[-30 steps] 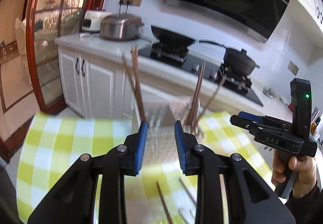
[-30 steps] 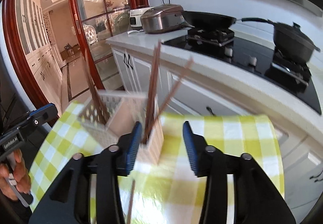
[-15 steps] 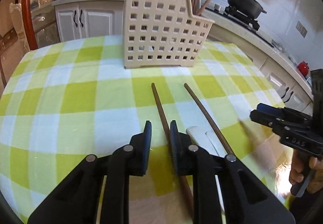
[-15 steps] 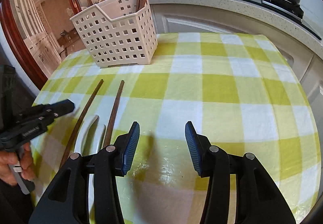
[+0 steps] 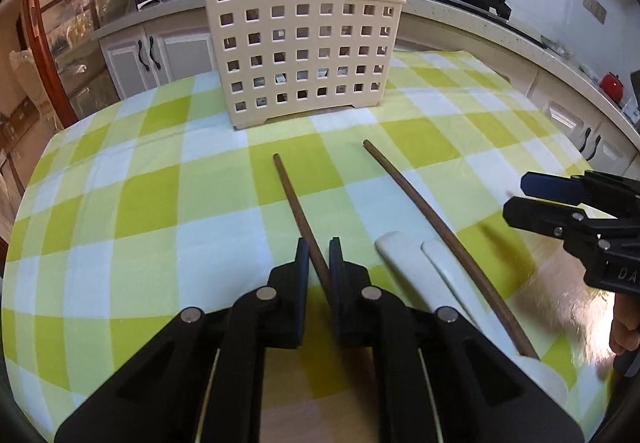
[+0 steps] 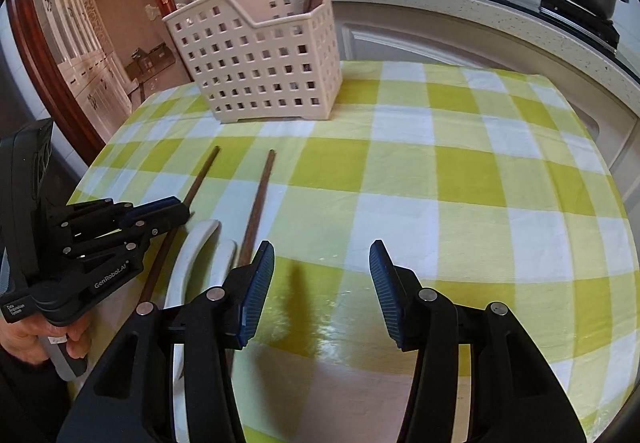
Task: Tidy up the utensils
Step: 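Move both tools back down to the last chopsticks on the cloth, then close the left tool on a brown chopstick while the right tool grasps the last chopstick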
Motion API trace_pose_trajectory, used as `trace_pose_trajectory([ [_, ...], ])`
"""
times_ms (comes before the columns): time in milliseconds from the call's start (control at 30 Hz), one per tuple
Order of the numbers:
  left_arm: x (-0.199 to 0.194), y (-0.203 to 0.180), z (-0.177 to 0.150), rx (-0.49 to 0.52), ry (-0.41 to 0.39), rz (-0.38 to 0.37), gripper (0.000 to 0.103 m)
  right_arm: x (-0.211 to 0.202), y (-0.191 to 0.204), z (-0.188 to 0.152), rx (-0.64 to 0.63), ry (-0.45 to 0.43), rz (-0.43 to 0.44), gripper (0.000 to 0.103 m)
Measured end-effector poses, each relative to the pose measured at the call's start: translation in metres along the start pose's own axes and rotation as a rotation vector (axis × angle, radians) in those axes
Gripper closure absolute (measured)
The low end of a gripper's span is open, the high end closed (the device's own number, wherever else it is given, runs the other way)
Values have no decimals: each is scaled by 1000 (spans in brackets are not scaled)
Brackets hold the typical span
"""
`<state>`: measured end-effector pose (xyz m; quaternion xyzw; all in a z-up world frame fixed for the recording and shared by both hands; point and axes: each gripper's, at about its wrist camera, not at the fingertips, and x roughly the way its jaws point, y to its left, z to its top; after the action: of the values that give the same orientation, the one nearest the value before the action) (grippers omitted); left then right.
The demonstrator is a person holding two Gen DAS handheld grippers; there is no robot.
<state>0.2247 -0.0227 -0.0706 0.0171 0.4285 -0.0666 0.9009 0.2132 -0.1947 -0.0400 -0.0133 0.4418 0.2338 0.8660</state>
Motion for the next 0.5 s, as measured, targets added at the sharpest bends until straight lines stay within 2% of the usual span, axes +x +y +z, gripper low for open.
trace_pose_trajectory([
  [133, -3, 8, -4, -12, 0, -5, 95, 5, 16, -1, -46, 13, 4, 55],
  [400, -9, 20, -11, -38, -6, -8, 96, 21, 30, 7, -59, 32, -6, 56],
  [500, -10, 23, -12, -46, -7, -7, 96, 28, 33, 9, -67, 44, -21, 62],
])
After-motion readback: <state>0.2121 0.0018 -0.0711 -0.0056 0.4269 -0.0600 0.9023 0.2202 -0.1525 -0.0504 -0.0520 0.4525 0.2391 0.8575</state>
